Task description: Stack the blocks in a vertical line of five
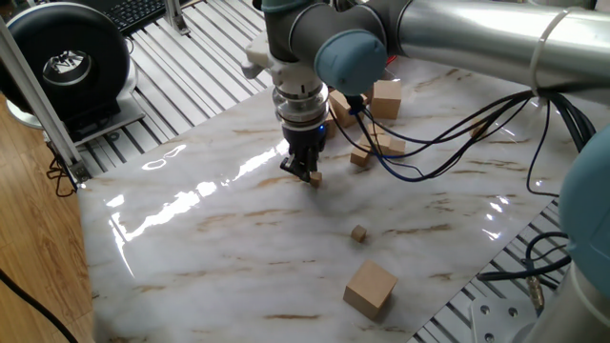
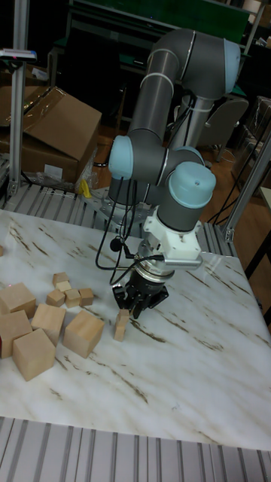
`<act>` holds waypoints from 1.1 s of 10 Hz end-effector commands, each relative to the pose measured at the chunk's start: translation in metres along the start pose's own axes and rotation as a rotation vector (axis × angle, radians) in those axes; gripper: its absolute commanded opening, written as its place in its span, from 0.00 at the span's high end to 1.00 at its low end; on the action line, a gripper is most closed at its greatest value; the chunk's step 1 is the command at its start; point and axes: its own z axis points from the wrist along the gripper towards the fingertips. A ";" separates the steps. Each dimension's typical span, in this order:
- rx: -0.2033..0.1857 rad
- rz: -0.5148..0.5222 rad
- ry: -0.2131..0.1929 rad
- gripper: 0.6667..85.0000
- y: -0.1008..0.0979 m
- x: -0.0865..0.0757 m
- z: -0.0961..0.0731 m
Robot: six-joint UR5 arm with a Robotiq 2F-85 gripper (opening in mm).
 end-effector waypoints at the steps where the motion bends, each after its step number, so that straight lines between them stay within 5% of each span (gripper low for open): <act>1: -0.013 0.037 -0.001 0.76 0.005 -0.001 -0.008; 3: -0.039 0.070 -0.019 0.75 0.011 -0.006 -0.011; 7: -0.030 0.131 -0.016 0.72 0.006 -0.006 -0.034; 11: 0.047 0.141 -0.045 0.75 -0.015 -0.015 -0.051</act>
